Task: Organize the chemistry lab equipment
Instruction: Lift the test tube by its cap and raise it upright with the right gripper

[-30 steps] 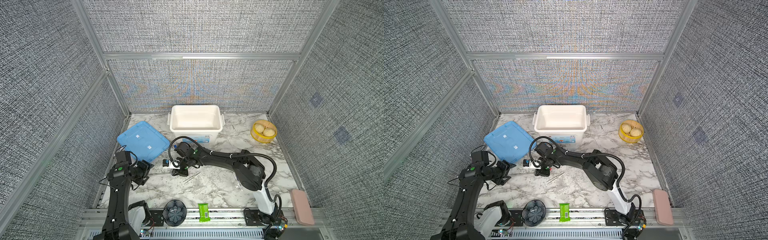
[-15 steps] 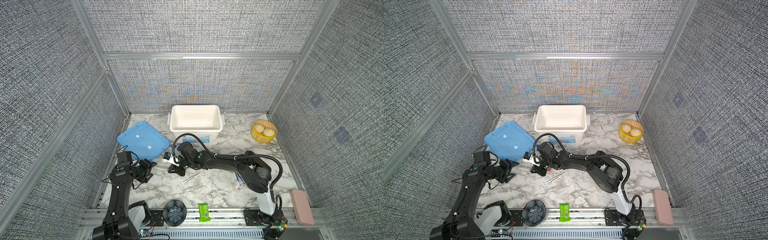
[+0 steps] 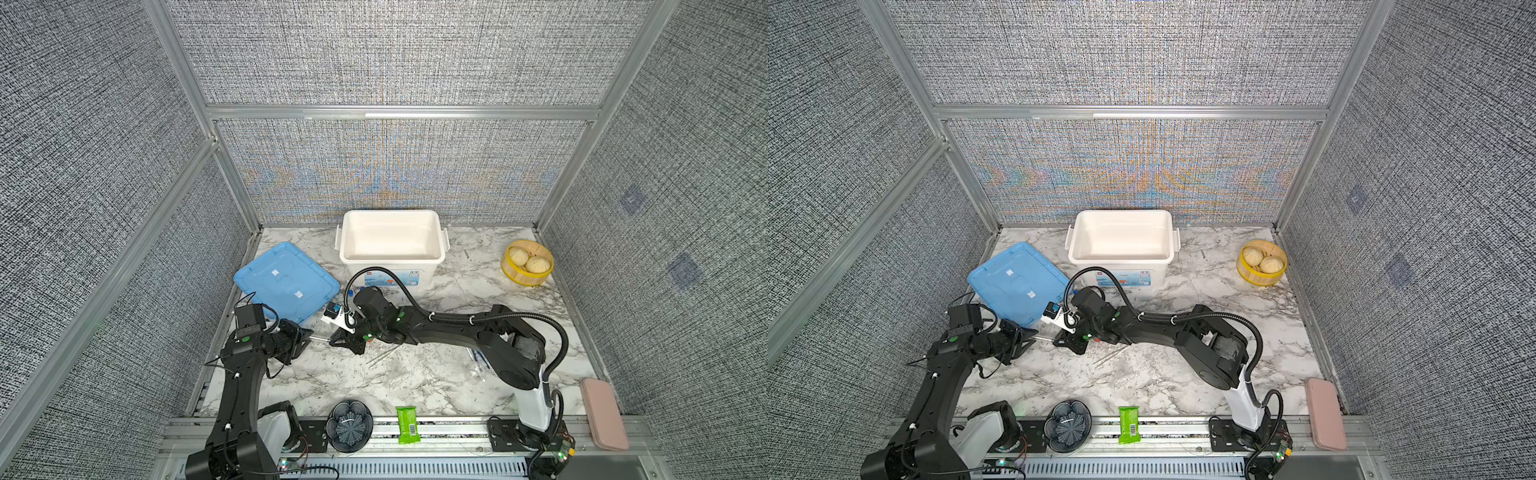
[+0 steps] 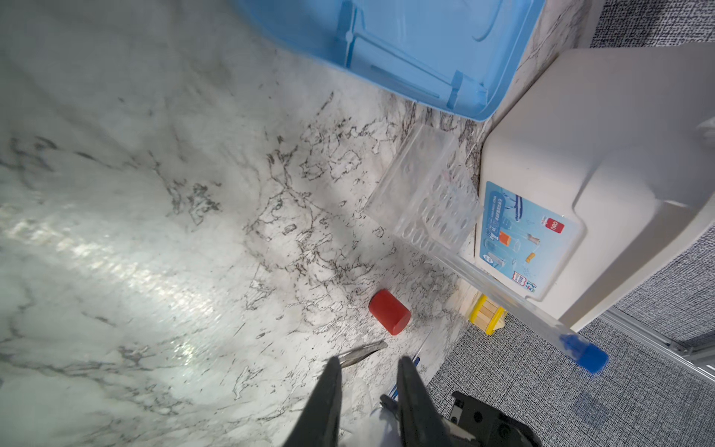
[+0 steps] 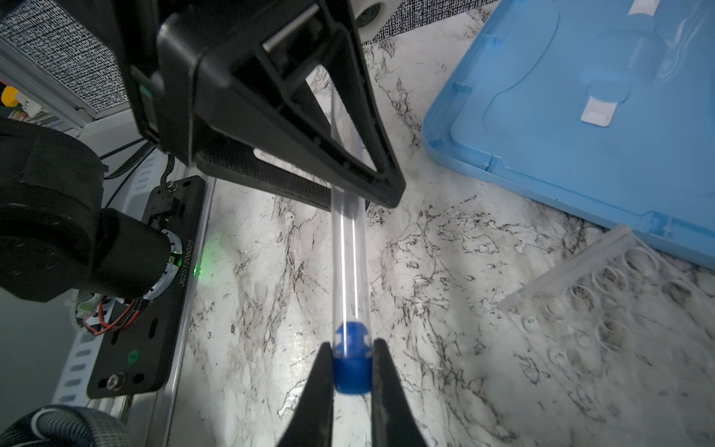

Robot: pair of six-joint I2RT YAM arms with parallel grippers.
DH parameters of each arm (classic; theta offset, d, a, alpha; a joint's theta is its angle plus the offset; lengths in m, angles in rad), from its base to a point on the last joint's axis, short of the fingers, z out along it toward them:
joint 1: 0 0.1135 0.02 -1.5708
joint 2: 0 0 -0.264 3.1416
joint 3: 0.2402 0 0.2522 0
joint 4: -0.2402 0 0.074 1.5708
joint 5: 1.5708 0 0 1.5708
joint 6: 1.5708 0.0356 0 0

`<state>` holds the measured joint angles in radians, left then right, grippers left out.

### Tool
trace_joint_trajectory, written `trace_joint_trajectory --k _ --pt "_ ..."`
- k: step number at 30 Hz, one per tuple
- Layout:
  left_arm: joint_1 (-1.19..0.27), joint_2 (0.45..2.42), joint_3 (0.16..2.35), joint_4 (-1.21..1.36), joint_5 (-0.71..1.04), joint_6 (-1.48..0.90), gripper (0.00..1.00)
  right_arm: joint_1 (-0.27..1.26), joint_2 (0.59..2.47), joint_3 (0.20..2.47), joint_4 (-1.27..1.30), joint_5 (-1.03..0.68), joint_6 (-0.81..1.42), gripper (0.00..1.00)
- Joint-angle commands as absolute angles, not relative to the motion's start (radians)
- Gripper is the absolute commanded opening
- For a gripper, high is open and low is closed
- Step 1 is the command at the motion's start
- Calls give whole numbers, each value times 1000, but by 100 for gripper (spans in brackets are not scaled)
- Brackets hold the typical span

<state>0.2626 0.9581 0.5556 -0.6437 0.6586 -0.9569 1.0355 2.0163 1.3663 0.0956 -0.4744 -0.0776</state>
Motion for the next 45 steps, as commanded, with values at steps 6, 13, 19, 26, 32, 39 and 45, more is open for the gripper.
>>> trace_joint_trajectory --k 6,13,19,26,32,39,45 --pt "262 972 535 -590 704 -991 18 1038 1952 1231 336 -442 -68 19" --pt "262 997 515 -561 781 -1017 17 1034 1870 1061 586 -467 -168 31" --pt "262 1048 516 -517 963 -1025 18 1034 1850 863 941 -518 -361 43" --pt "262 1193 600 -679 1140 -851 18 1034 1962 807 1385 -527 -494 51" --pt "259 1197 621 -733 1183 -810 18 1030 1977 827 1401 -474 -580 51" --pt "259 1222 614 -713 1208 -824 18 1029 1966 821 1400 -465 -639 51" --pt "259 1238 614 -718 1209 -816 18 1029 1916 776 1401 -505 -728 51"
